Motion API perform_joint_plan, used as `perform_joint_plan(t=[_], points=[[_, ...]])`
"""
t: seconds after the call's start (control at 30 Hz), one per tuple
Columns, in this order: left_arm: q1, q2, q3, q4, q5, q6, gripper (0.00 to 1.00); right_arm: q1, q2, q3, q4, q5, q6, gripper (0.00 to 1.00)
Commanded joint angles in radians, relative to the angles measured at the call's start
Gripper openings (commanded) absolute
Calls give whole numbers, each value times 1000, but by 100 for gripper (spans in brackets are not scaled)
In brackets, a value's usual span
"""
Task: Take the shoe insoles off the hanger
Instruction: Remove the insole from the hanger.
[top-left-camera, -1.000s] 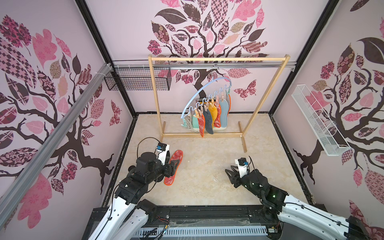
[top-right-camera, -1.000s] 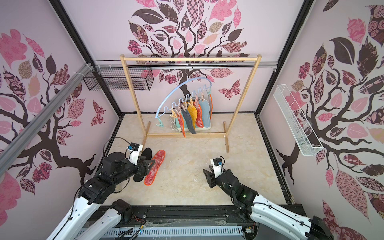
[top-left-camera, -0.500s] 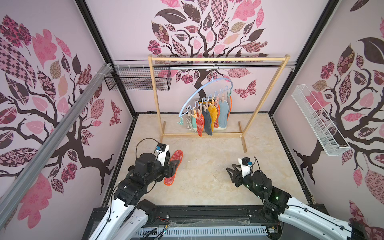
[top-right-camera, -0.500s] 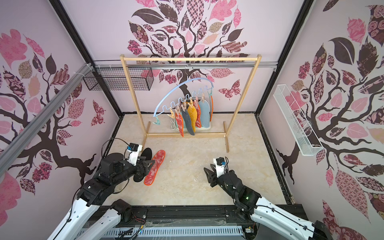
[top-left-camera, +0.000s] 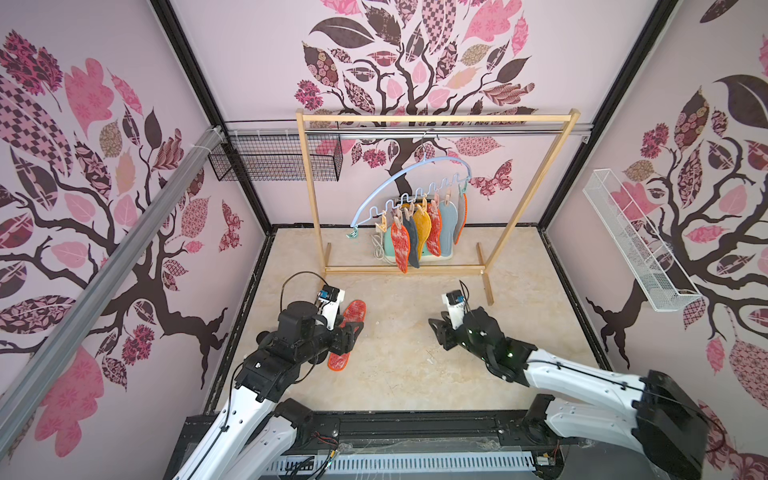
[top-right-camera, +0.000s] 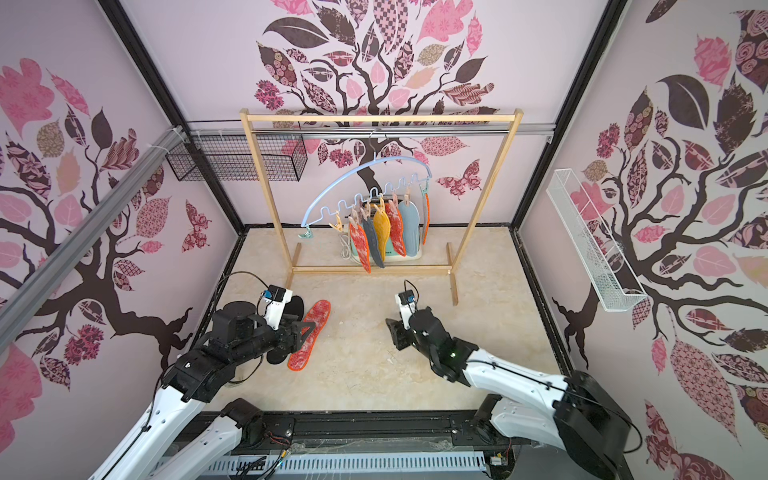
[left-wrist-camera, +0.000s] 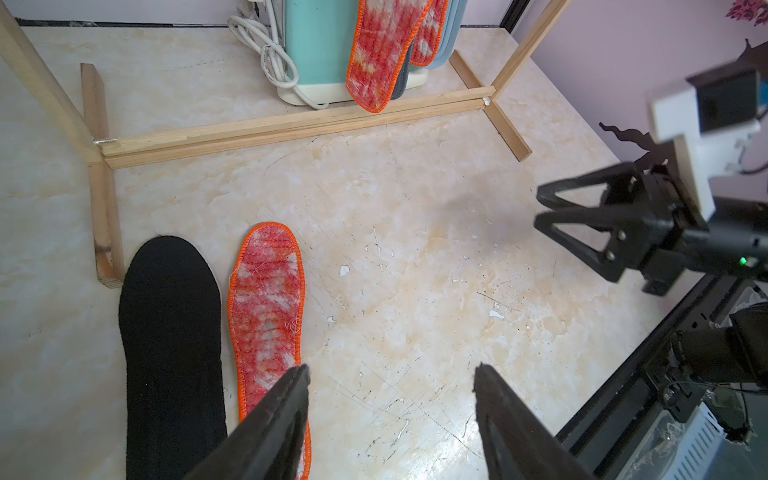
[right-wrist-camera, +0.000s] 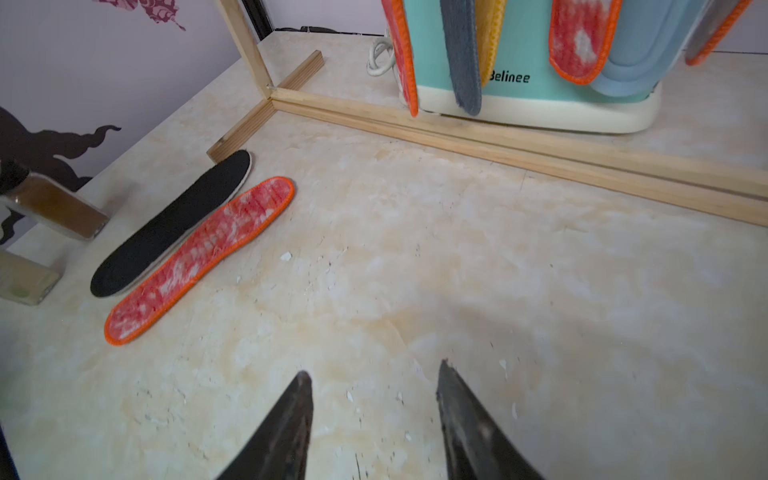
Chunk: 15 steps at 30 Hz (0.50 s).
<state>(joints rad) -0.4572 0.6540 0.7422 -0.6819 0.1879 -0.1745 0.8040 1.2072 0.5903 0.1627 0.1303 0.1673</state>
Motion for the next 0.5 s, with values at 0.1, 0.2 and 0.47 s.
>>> perform_joint_plan(t=[0.1, 0.2, 0.47], points=[[-3, -12, 6, 22, 33, 13, 67, -48, 245, 263, 93, -103, -72, 54], [-3, -17, 6, 22, 35, 12, 67, -89, 349, 382, 94, -156, -65, 55], [-4, -13, 3, 27, 48, 10, 67, -135, 527, 609, 85, -229, -112, 57]])
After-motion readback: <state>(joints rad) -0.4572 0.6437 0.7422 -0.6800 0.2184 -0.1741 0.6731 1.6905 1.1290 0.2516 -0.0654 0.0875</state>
